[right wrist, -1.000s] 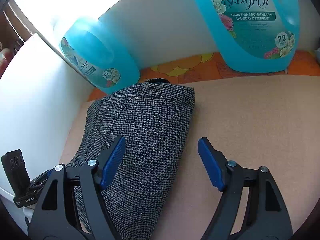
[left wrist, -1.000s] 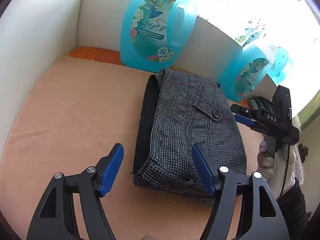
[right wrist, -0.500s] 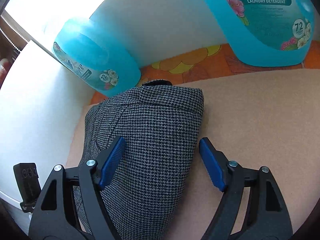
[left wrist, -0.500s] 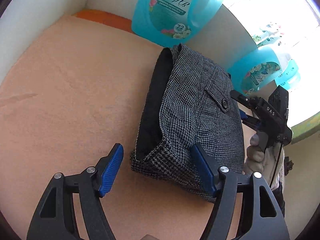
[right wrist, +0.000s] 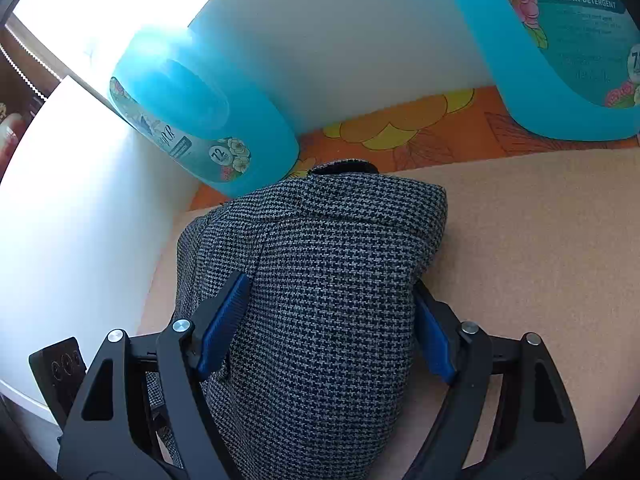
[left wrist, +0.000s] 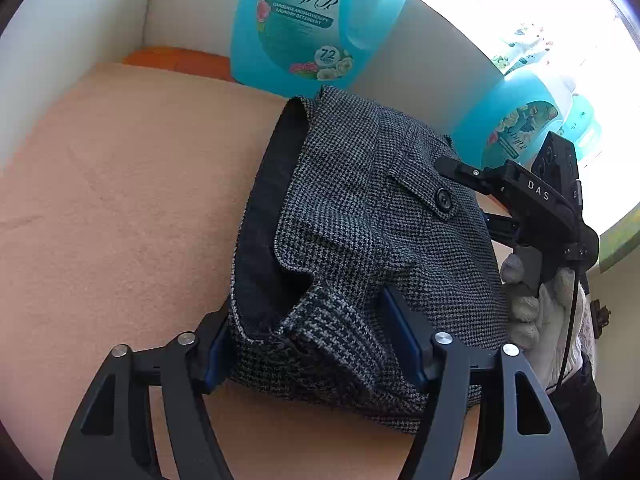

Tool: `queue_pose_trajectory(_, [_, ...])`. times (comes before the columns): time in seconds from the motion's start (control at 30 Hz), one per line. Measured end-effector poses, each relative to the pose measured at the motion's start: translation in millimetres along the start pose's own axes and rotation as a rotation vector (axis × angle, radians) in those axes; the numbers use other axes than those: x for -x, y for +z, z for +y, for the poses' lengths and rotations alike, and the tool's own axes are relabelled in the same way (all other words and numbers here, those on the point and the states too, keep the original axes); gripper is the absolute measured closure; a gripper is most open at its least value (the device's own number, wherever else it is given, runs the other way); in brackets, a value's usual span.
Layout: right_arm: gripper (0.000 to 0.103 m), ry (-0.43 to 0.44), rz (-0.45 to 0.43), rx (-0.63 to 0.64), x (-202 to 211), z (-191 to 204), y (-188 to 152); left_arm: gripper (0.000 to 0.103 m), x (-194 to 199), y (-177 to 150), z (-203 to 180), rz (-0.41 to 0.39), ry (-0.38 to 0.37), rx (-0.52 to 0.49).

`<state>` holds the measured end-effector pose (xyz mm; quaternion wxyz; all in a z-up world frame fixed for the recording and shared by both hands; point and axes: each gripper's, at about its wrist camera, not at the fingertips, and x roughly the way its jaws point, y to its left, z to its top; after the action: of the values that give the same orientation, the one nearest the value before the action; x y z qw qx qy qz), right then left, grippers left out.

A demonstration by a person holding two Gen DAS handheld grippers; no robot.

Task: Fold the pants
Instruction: 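Close the left and right grippers on the folded pants' edge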

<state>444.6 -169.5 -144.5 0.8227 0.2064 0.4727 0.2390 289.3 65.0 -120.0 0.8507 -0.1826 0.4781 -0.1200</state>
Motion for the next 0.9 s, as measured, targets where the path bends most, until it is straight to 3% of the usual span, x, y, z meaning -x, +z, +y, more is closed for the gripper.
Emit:
queue_pose_trajectory(0.03, [0.029,0.004,-0.002,0.004,0,1,0,0.05,0,-1,-1,-0.007,-0.001,0.003])
queue_pose_trajectory(0.2, [0.059,-0.037,-0.019,0.048,5,10,-3,0.062,3,-5,-18,-0.053,0.054,-0.069])
queue_pose_trajectory(0.3, [0.07,-0.076,-0.033,0.097,11,19,-5,0.066,7,-6,-26,-0.076,0.078,-0.105])
queue_pose_trajectory(0.57, [0.079,-0.129,-0.088,0.197,36,47,-8,0.072,19,-11,-37,-0.136,0.108,-0.161])
queue_pose_trajectory(0.9, [0.081,-0.168,-0.154,0.338,77,94,-20,0.073,35,-17,-38,-0.171,0.061,-0.149])
